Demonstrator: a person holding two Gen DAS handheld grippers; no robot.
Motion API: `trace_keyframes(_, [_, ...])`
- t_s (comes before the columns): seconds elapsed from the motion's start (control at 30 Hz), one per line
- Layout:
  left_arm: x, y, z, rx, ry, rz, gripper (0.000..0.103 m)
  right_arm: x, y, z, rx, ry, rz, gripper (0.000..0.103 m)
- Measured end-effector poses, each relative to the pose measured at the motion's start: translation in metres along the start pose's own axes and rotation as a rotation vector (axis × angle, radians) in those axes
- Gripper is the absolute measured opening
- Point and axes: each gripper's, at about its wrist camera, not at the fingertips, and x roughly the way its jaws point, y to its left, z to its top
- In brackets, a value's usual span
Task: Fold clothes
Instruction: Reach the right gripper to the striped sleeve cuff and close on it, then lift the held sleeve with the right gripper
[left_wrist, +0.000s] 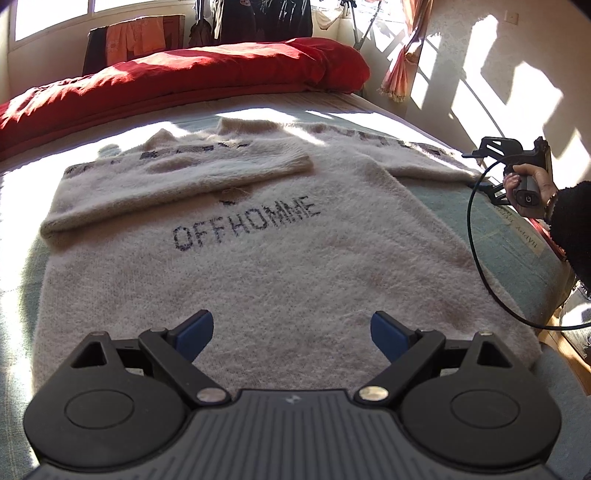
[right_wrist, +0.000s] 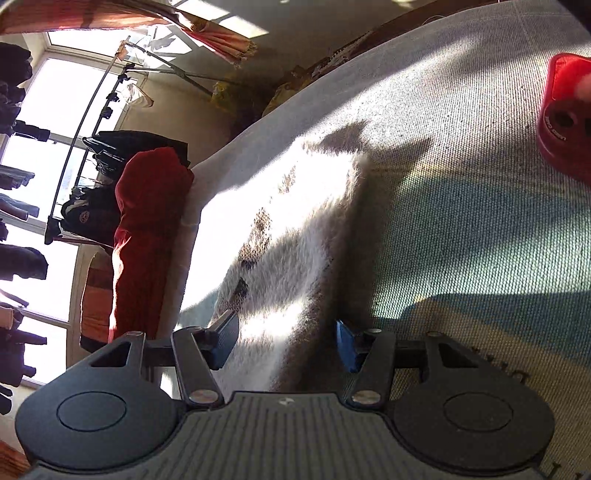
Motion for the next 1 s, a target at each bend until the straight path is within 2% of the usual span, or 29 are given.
trace_keyframes(0.33, [0.016,-0.008,0.009,0.007,0.017,-0.006,0.092,0.031,-0.001,0.029,-0.004,-0.034,0.061,0.06])
trace_keyframes(0.57, [0.027,-0.012,0.013,-0.009,0.034,-0.005,0.092,0.044,0.014,0.035,-0.138,-0.038,0.032,0.06])
trace_keyframes(0.6, [0.028,-0.013,0.013,-0.008,0.038,-0.003,0.092,0.043,0.015,0.034,-0.153,-0.039,0.02,0.057])
trace_keyframes(0.67, [0.028,-0.014,0.013,-0.005,0.038,-0.005,0.092,0.041,0.016,0.032,-0.178,-0.042,-0.011,0.045])
trace_keyframes(0.73, [0.027,-0.014,0.012,-0.008,0.038,-0.007,0.092,0.042,0.017,0.032,-0.218,-0.04,-0.068,0.015])
trace_keyframes(1.0, [0.024,-0.009,0.011,-0.018,0.063,0.017,0.092,0.035,0.031,0.031,-0.257,-0.035,-0.11,0.013])
